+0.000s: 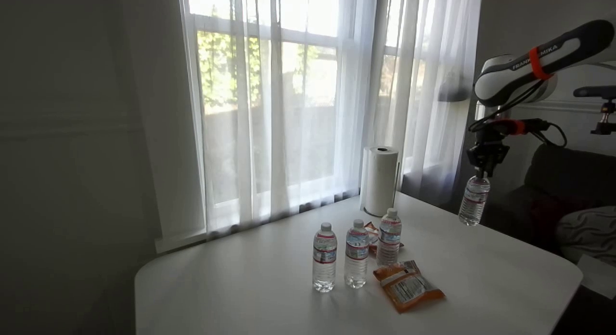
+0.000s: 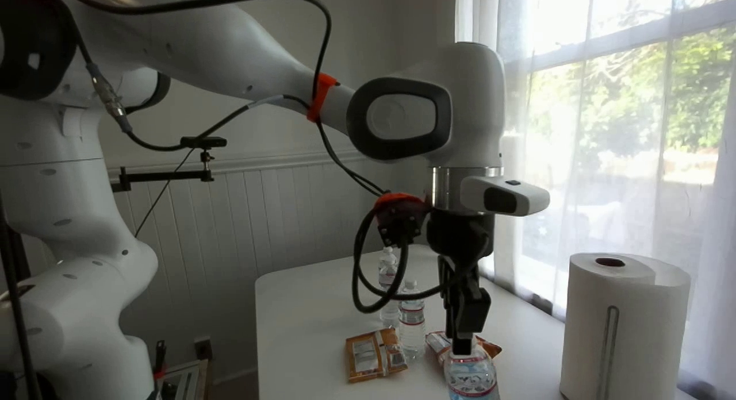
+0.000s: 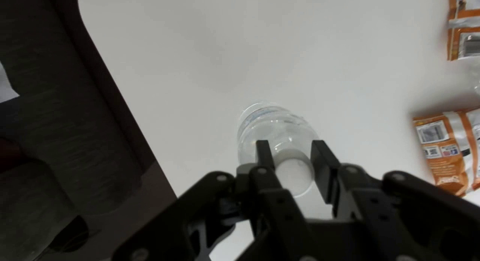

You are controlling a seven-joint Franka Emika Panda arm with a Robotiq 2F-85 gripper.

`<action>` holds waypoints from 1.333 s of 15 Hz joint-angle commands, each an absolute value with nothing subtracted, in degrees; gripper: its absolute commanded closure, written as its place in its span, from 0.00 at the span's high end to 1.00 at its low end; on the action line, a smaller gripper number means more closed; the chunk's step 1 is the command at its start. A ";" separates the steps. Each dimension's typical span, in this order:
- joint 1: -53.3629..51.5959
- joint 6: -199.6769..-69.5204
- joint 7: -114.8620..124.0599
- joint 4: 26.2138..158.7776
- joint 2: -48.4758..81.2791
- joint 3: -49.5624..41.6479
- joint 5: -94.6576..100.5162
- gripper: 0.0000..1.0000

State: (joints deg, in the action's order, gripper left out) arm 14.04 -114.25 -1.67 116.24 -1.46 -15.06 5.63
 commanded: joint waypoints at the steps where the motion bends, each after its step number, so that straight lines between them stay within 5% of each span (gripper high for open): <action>1: 14.58 -114.11 -1.72 114.87 -0.45 -15.28 5.42 0.08; 2: 14.75 -114.11 -1.72 114.30 0.28 -15.46 5.40 0.31; 7: 14.62 -114.13 -1.70 114.87 0.94 -15.22 5.41 0.31; 8: 14.75 -113.17 -1.91 113.97 2.04 -15.34 5.02 0.08; 20: 17.50 -112.67 -6.98 104.11 13.52 -15.52 -0.52 0.08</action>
